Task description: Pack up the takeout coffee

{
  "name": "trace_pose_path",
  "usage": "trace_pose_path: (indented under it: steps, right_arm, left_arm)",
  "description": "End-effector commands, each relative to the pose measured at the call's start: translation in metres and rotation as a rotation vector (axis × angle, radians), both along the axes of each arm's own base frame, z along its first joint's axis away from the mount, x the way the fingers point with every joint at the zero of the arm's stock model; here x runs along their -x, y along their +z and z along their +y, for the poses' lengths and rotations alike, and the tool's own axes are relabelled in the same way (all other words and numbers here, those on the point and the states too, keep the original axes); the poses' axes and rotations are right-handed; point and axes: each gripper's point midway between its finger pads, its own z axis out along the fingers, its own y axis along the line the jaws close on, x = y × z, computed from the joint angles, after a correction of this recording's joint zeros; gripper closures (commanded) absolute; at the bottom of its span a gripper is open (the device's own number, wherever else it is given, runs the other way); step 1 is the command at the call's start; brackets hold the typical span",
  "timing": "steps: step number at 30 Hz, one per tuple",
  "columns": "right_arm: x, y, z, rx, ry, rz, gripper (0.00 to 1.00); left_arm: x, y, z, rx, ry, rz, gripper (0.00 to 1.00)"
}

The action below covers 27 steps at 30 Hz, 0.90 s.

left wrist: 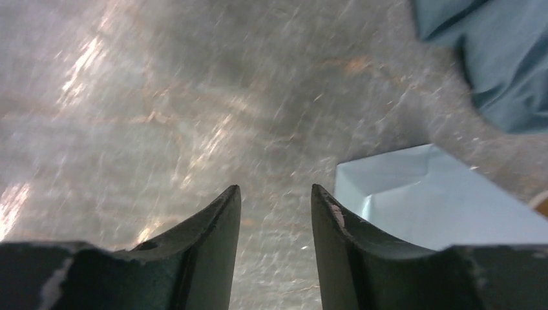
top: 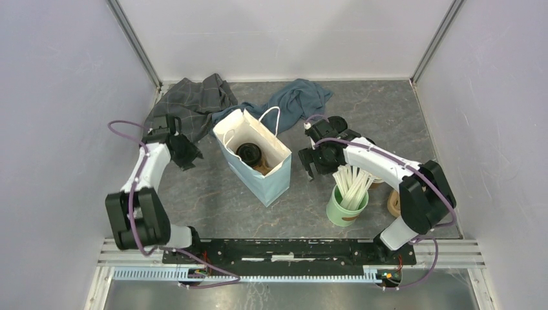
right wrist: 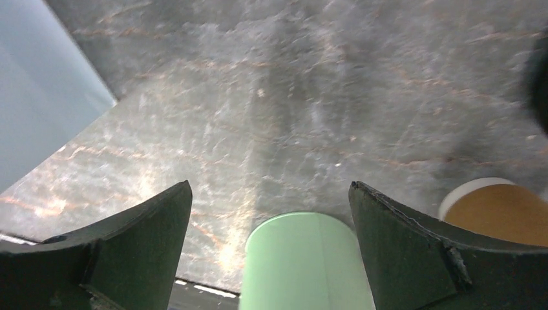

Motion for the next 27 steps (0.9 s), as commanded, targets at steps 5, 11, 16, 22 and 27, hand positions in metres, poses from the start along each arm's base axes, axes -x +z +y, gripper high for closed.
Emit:
trace_pose_path:
  steps: [5, 11, 16, 22, 27]
  right_arm:
    - [0.035, 0.009, 0.045, -0.248, 0.0, 0.012, 0.02]
    - [0.05, 0.009, 0.076, -0.412, -0.038, 0.011, 0.02]
    - [0.042, 0.004, 0.087, -0.476, -0.126, -0.025, 0.02]
    - [0.019, 0.011, 0.091, -0.479, -0.183, -0.101, 0.02]
    - [-0.003, 0.019, 0.095, -0.452, -0.196, -0.151, 0.02]
  left_arm:
    - [-0.096, 0.01, -0.022, 0.258, -0.161, -0.187, 0.6]
    - [-0.108, -0.001, -0.051, 0.361, -0.207, -0.229, 0.66]
    - [-0.097, -0.02, -0.073, 0.403, -0.269, -0.181, 0.66]
    - [-0.076, -0.045, -0.086, 0.446, -0.356, -0.128, 0.67]
    - [-0.052, -0.048, -0.09, 0.452, -0.394, -0.1, 0.67]
